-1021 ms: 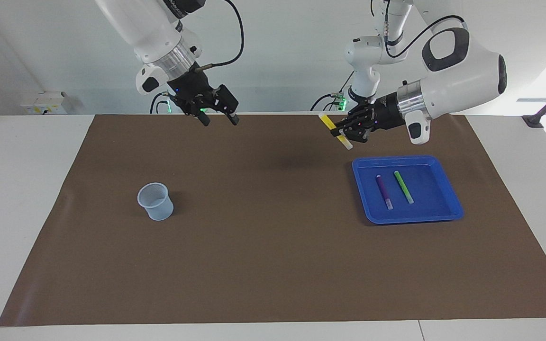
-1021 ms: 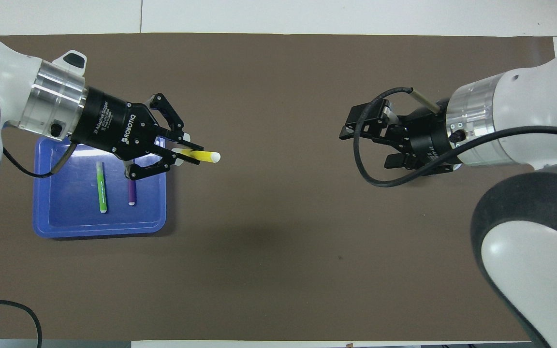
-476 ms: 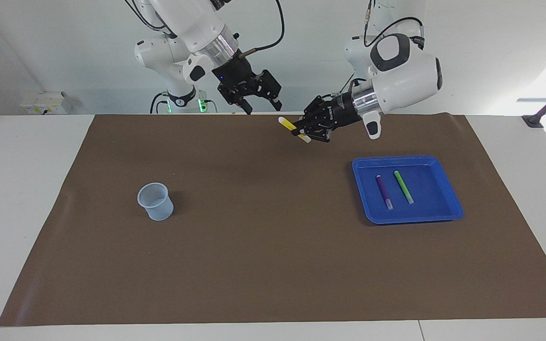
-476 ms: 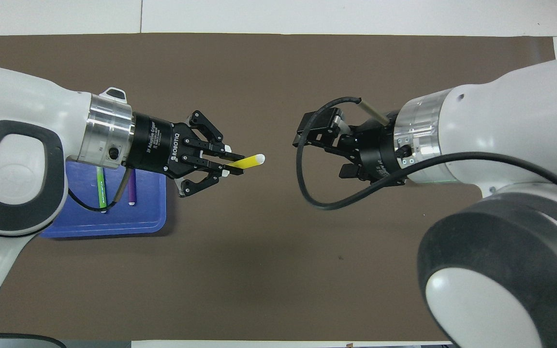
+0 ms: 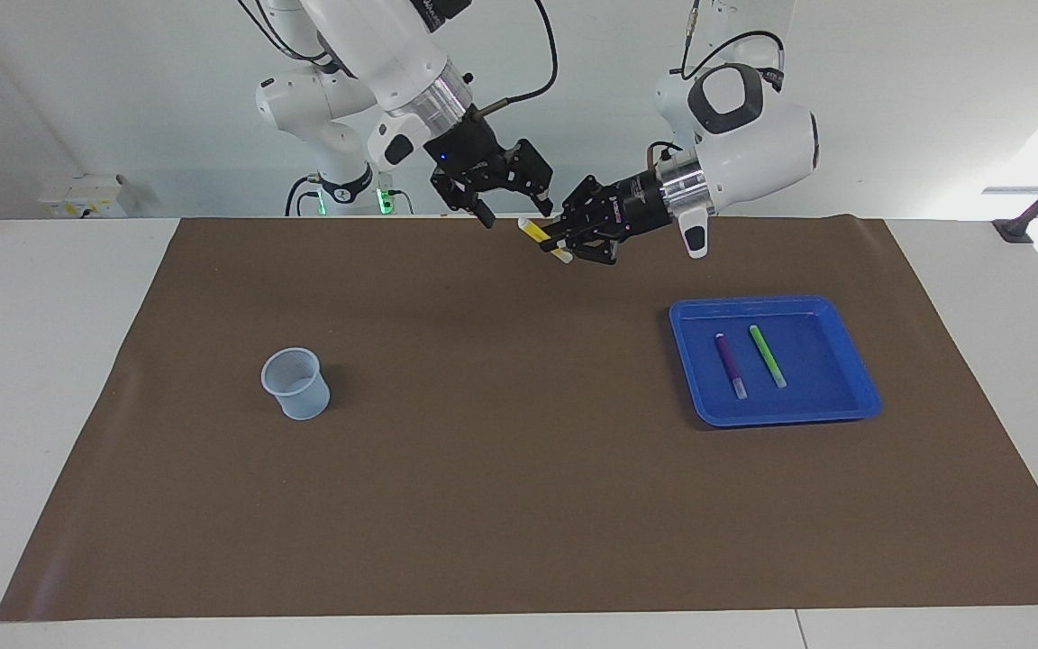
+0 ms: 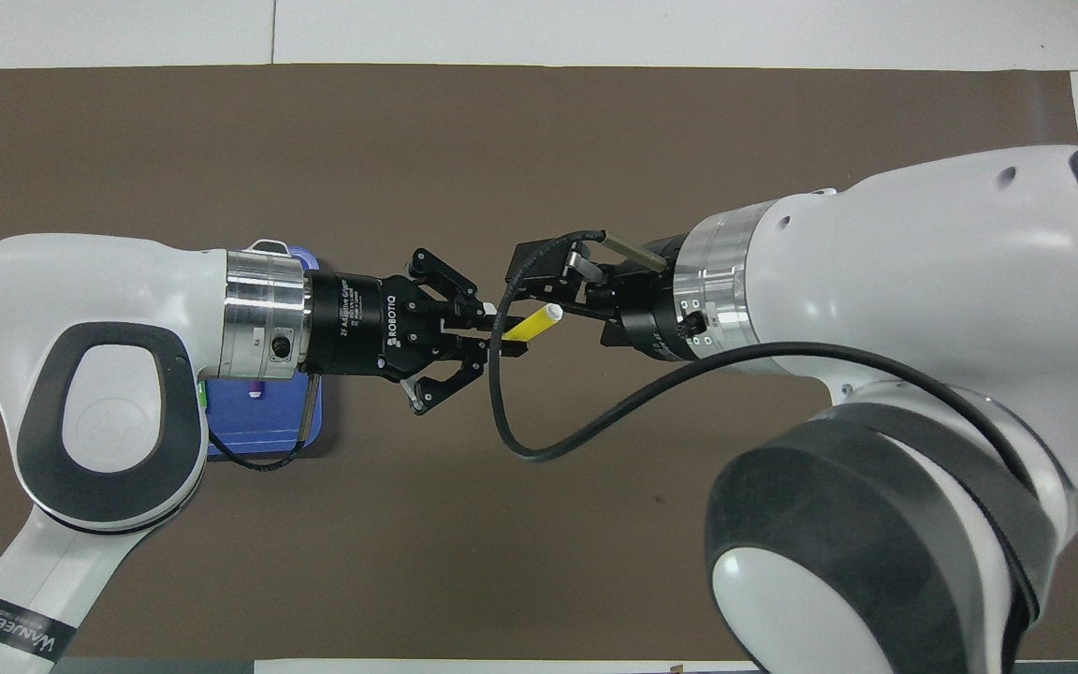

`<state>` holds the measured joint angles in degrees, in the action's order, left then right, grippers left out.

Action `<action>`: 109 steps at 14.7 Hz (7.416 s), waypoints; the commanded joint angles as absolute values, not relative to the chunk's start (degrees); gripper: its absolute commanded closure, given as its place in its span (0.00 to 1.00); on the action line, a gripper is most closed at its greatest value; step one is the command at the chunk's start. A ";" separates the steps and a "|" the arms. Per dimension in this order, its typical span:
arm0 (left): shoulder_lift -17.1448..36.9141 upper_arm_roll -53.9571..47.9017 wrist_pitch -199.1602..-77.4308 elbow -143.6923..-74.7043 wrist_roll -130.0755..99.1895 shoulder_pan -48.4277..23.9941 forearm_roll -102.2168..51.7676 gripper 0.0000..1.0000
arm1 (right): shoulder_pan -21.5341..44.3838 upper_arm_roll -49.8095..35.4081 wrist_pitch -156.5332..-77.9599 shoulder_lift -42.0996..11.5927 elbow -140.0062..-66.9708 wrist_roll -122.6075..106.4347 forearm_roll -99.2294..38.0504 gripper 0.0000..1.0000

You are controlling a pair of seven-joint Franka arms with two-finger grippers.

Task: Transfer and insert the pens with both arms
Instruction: 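Grasp the yellow pen with the right gripper and open the left gripper, then carry the yellow pen into the white cup with the right gripper, then grasp the green pen with the left gripper while the right gripper releases, then lift the green pen with the left gripper toward the right gripper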

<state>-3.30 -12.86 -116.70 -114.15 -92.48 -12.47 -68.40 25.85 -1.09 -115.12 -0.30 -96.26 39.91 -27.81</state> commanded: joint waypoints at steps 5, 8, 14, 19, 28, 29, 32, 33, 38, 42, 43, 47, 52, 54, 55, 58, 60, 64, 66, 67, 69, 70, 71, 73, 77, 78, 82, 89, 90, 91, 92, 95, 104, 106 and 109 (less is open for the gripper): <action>-5.71 -12.39 -117.95 -116.72 -90.18 -13.88 -71.10 1.00 | 26.02 -1.14 -117.51 0.62 -98.97 38.67 -28.04 0.05; -6.06 -12.39 -117.95 -117.33 -88.16 -14.15 -71.10 1.00 | 26.80 -1.23 -117.51 0.70 -99.05 38.67 -27.95 0.08; -6.06 -12.39 -117.95 -117.69 -87.36 -14.15 -71.37 1.00 | 27.60 -1.23 -115.41 0.88 -98.96 38.58 -26.63 0.90; -6.07 -12.39 -117.95 -117.77 -87.10 -14.15 -71.46 1.00 | 27.51 -1.23 -115.66 0.79 -98.79 38.58 -24.70 1.00; -6.42 -12.30 -119.97 -117.51 -87.80 -13.97 -71.81 0.00 | 24.44 -1.14 -111.72 1.23 -99.75 36.67 -17.42 1.00; -6.42 -12.30 -119.97 -117.51 -87.80 -13.97 -71.81 0.00 | 22.95 -1.14 -110.32 2.01 -101.15 33.17 -15.92 1.00; -6.42 -12.30 -120.06 -117.51 -87.80 -13.97 -71.81 0.00 | 19.52 -1.05 -109.25 3.69 -105.02 22.35 -11.01 1.00; -6.42 -12.22 -120.06 -117.51 -87.80 -13.97 -71.81 0.00 | 18.21 -1.05 -109.25 3.95 -105.64 19.71 -8.55 1.00; -6.07 -11.86 -119.44 -117.16 -87.54 -11.52 -65.78 0.00 | 6.52 -1.05 -110.47 5.18 -109.33 -2.07 -3.87 1.00; -4.57 -11.69 -119.88 -115.05 -87.02 -10.90 -42.95 0.00 | 0.28 -1.05 -119.59 7.29 -117.49 -17.02 -3.87 1.00; -4.57 -11.69 -119.10 -115.05 -85.71 -9.59 -37.41 0.00 | -0.61 -1.14 -121.45 7.12 -118.55 -18.53 -3.87 1.00; -4.75 -11.60 -112.95 -115.58 -68.08 -3.09 -33.58 0.00 | -1.93 -1.05 -125.50 4.14 -119.27 -20.74 -3.87 1.00; -2.29 -11.69 -112.85 -115.84 -44.53 4.56 -23.05 0.00 | -2.11 -1.05 -130.06 2.37 -122.42 -20.83 -3.96 1.00; -0.27 -11.69 -113.64 -115.84 -31.01 6.49 -17.95 0.00 | -2.20 -1.05 -132.61 2.20 -124.88 -20.92 -3.96 1.00; 0.52 -11.69 -114.43 -115.84 -25.11 7.29 -15.41 0.00 | -2.72 -1.05 -133.41 2.20 -126.02 -21.00 -3.96 1.00; 4.29 -11.69 -117.67 -115.84 -10.15 7.91 -7.41 0.00 | -2.99 -1.05 -135.61 2.20 -128.05 -22.67 -3.96 1.00; 6.41 -11.69 -120.57 -116.45 -4.07 7.91 -3.80 0.00 | -2.90 -1.05 -136.40 2.29 -129.02 -22.76 -3.96 1.00; 9.84 -11.69 -129.09 -119.79 2.54 9.23 1.48 0.00 | -2.46 -1.05 -137.46 2.64 -130.61 -22.85 -3.95 1.00; 11.94 -11.69 -131.47 -120.06 2.90 9.14 5.78 0.01 | -2.29 -1.05 -137.46 2.64 -130.61 -22.85 -3.96 0.65; 12.56 -11.69 -132.35 -120.15 2.90 9.31 6.15 0.02 | -2.29 -1.05 -137.46 2.64 -130.61 -22.68 -3.96 0.46; 12.48 -11.69 -132.80 -121.28 2.99 9.32 6.15 0.05 | -2.20 -1.05 -137.46 2.55 -130.43 -22.50 -3.96 0.29; 12.39 -11.69 -132.72 -121.64 2.99 9.32 6.15 0.06 | -2.20 -1.05 -137.46 2.46 -130.26 -22.41 -3.87 0.21; 12.22 -11.69 -132.71 -122.16 2.90 9.32 6.15 0.08 | -2.20 -1.14 -137.37 2.37 -129.73 -22.24 -3.95 0.13; 11.95 -11.69 -132.28 -122.87 2.99 9.58 6.15 0.10 | -2.02 -1.14 -136.94 2.20 -127.98 -21.97 -3.96 0.00; 11.51 -11.69 -128.33 -122.52 1.68 10.11 6.15 0.10 | -1.23 -1.14 -130.46 2.63 -122.45 -18.56 -3.96 0.00; 11.51 -11.69 -128.06 -122.52 -0.59 9.85 6.15 0.10 | -1.14 -1.14 -127.99 2.64 -120.43 -16.20 -3.96 0.00; 11.25 -11.78 -127.53 -122.78 -4.48 9.05 6.24 0.23 | 0.18 -1.23 -118.68 2.55 -112.35 -6.26 -0.73 0.00; 11.07 -11.69 -127.88 -123.22 -4.48 9.31 6.15 0.73 | 2.11 -1.32 -102.84 0.53 -98.36 3.43 1.23 0.00; 11.07 -11.69 -127.88 -123.22 -4.48 9.40 6.15 0.87 | 2.02 -1.32 -101.44 0.44 -97.13 3.51 0.88 0.00; 11.07 -11.69 -127.97 -123.22 -4.40 9.58 6.15 1.00 | 2.02 -1.32 -100.03 0.44 -96.16 3.52 0.70 0.00; 11.07 -11.69 -128.14 -123.22 -4.13 9.67 6.15 1.00 | 2.02 -1.23 -98.54 0.70 -95.46 3.69 0.62 0.00; 11.25 -11.69 -128.15 -122.78 -4.22 9.84 6.24 1.00 | 1.59 -1.23 -94.06 1.58 -93.61 5.10 0.70 0.00; 11.78 -11.95 -106.46 -106.62 -10.25 10.02 -5.88 1.00 | 1.23 -1.06 -92.20 2.72 -94.04 6.42 0.79 0.00; 11.34 -12.30 -103.29 -104.51 -20.51 9.49 -8.60 1.00 | 1.23 -0.88 -92.20 2.72 -93.96 6.33 0.79 0.00; 11.16 -12.39 -96.79 -100.21 -36.95 8.70 -18.07 1.00 | 1.06 -0.88 -93.33 2.46 -93.87 6.15 -0.60 0.00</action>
